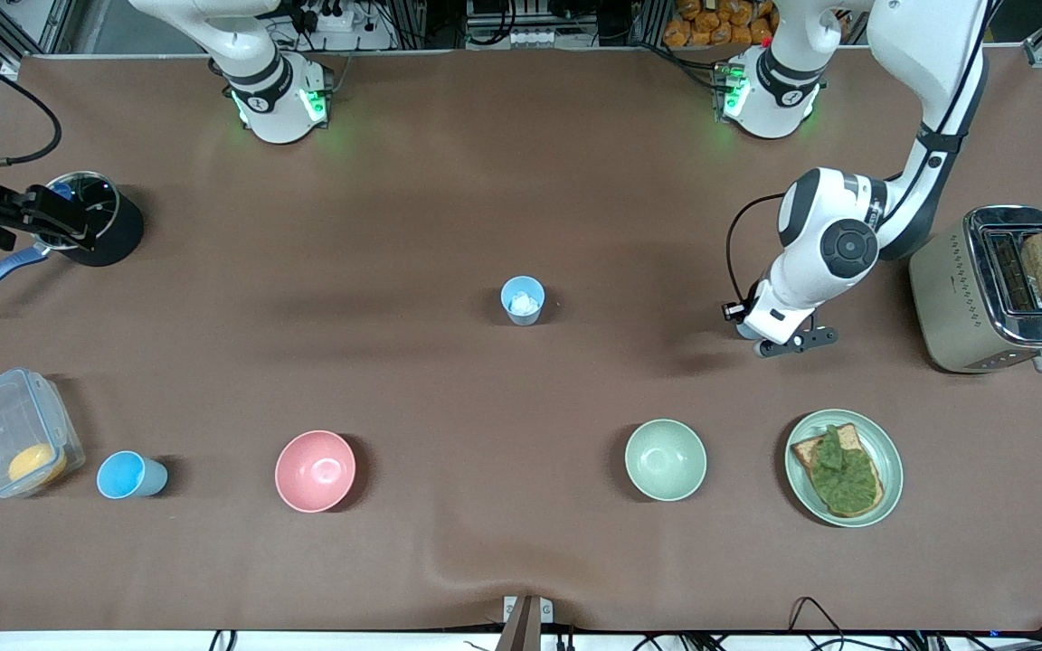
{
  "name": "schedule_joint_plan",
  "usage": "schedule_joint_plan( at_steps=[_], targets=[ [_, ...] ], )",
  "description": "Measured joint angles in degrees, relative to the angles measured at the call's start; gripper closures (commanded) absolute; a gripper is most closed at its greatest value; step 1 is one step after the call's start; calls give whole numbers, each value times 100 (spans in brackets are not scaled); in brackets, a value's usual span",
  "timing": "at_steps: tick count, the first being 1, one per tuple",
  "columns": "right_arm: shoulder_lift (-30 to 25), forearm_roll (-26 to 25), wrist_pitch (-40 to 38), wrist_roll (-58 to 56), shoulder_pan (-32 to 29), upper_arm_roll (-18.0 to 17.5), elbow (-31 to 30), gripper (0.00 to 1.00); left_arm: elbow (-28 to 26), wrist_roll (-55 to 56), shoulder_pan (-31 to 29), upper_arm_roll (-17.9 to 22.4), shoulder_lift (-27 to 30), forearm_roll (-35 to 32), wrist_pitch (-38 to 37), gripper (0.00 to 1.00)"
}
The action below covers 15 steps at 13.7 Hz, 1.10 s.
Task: Stack blue cups with both arms
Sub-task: 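Close the left gripper on the blue cup, then lift the cup with the left gripper and carry it toward the middle cup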
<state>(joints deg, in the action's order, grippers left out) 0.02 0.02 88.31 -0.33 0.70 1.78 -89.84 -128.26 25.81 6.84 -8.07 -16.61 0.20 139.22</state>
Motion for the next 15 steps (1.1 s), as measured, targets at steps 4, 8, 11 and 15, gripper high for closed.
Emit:
schedule_joint_plan(
  at_steps=[4, 8, 11, 15],
  targets=[
    [-10, 12, 111, 0, 0, -1, 16, 0, 2, 0, -16, 3, 39, 0, -9, 100],
    [-13, 15, 132, 0, 0, -4, 17, 0, 227, 0, -14, 0, 351, 0, -612, 100],
    [-13, 15, 138, 0, 0, -3, 17, 0, 643, 133, 35, -17, 556, 0, -1270, 100],
    [-13, 15, 74, -217, -97, 29, 11, 0, 1215, 1001, 417, -53, 572, 0, -1855, 100]
  ],
)
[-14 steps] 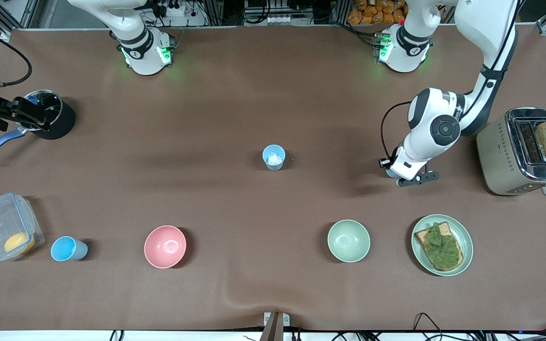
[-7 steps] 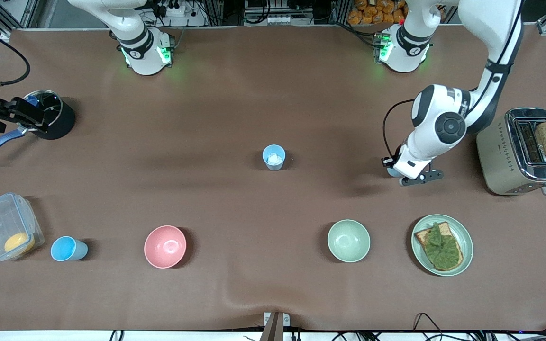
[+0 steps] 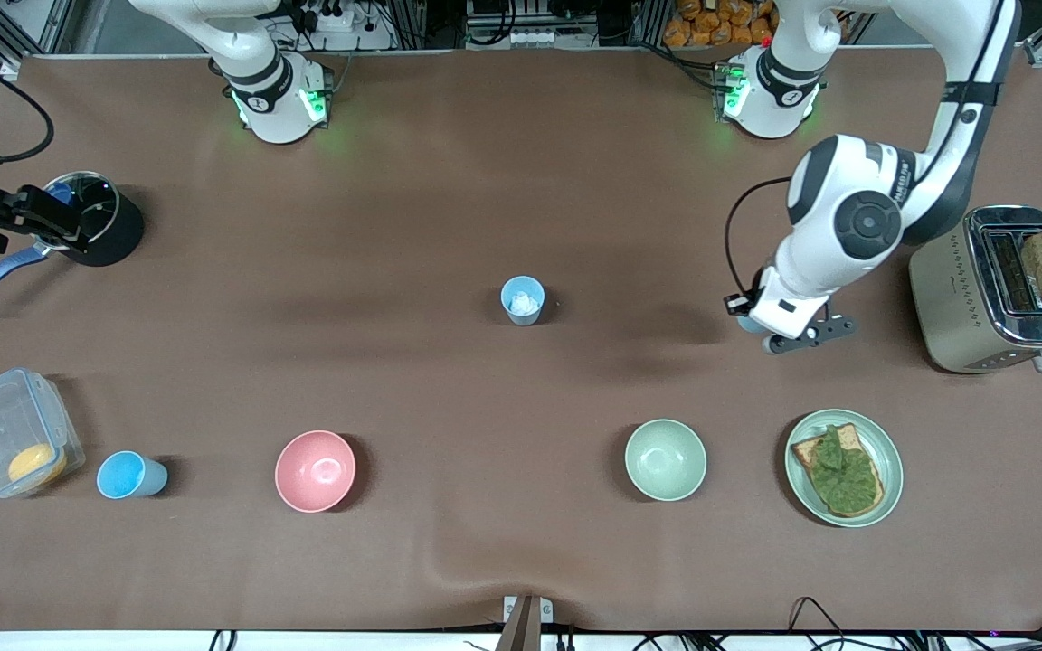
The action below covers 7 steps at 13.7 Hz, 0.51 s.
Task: Stack blue cups with both arms
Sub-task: 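Lift the cup with the left gripper and carry it toward the middle cup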
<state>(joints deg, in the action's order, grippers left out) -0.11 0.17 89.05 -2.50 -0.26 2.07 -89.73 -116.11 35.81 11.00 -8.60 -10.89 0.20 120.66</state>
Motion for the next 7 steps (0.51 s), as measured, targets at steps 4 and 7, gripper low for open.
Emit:
schedule_joint_plan(
  at_steps=[4, 7],
  targets=[
    [0, 0, -98, -161, -211, 15, -2, 0, 830, 704, 387, -12, -9, 0, -826, 100],
    [-1, 0, -97, -164, -228, 14, 1, 0, 1247, 977, 467, -12, -43, 0, -998, 100]
  ],
)
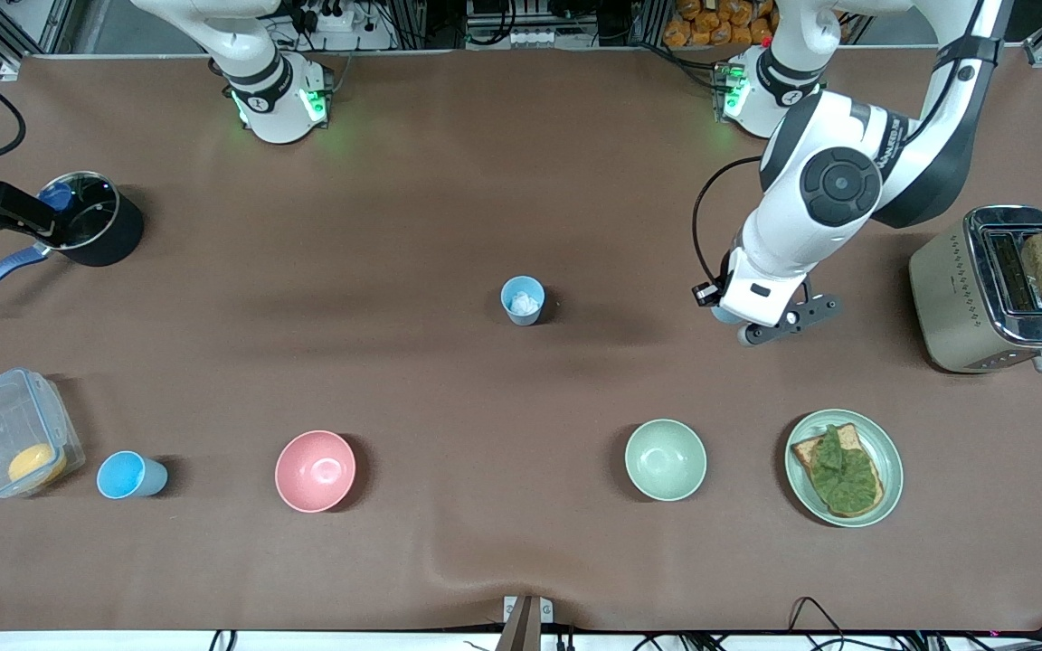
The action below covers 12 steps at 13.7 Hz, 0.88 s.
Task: Stack blue cups with both arms
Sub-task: 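Lift the cup with the left gripper and carry it toward the middle cup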
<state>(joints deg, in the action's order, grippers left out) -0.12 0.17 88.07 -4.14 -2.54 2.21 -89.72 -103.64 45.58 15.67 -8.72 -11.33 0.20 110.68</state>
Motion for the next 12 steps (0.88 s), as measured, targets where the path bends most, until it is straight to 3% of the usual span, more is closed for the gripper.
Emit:
schedule_joint_plan(
  at_steps=[3, 8, 12],
  targets=[
    [-6, 3, 3, 0, 1, -47, 80, 0, 245, 350, 215, -8, -9, 15, -226, 100],
    [-21, 3, -192, -2, 1, -78, 394, 0, 635, 1691, 1073, -29, -23, 100, -505, 100],
    [-9, 3, -357, 0, 1, -75, 585, 0, 998, 2132, 1186, -25, -56, 169, -738, 100]
  ],
)
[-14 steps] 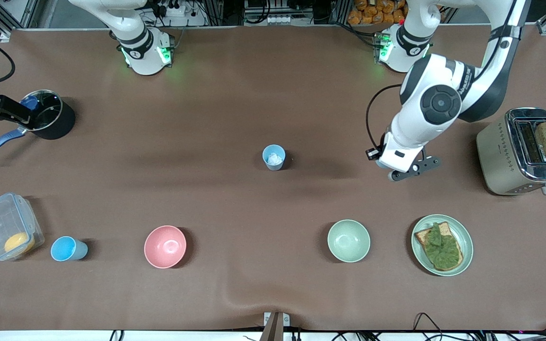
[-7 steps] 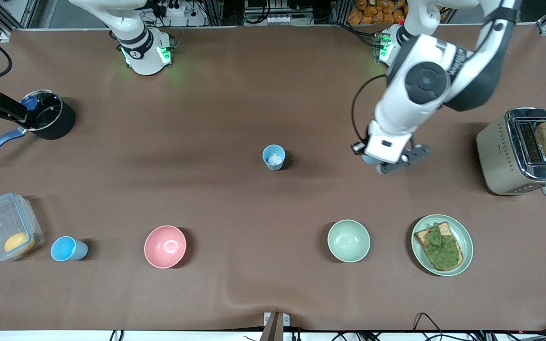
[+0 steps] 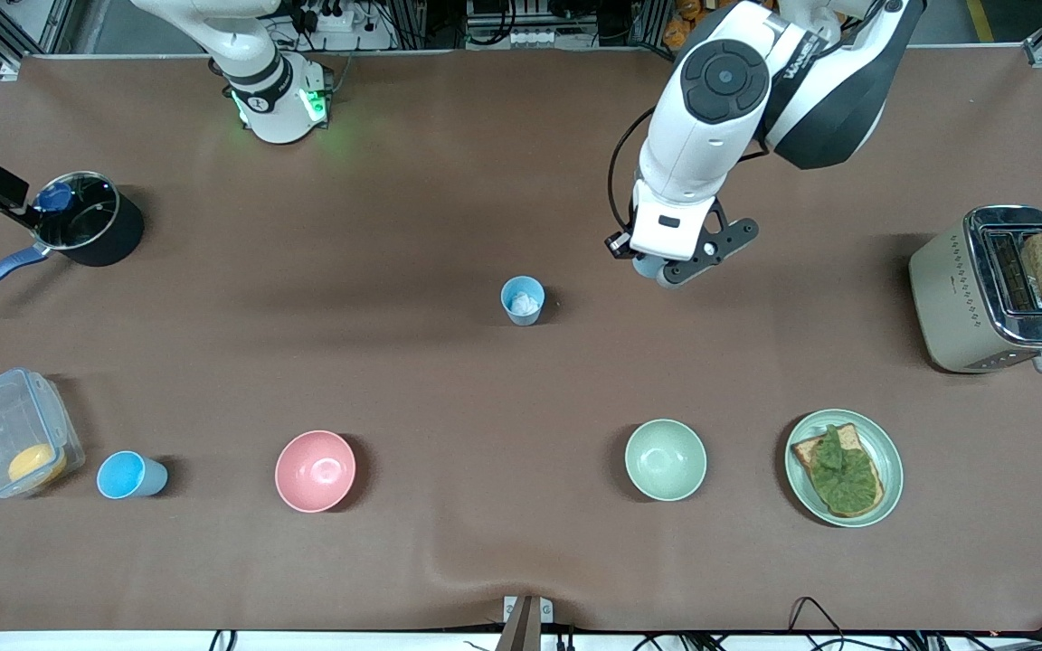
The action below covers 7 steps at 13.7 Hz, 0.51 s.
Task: Stack blue cups with both arms
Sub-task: 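Lift the cup with the left gripper and carry it toward the middle cup, then lower the held cup into the middle blue cup with the left gripper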
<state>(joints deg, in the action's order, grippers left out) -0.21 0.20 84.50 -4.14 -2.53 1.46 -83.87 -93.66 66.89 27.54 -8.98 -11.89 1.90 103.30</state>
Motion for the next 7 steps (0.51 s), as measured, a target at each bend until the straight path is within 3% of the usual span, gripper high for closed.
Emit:
schedule_joint_plan(
  at_steps=[7],
  targets=[
    [43, 1, -1, 7, 0, -12, 7, 0, 320, 340, 306, -545, -582, 4, -2, 100]
  ],
)
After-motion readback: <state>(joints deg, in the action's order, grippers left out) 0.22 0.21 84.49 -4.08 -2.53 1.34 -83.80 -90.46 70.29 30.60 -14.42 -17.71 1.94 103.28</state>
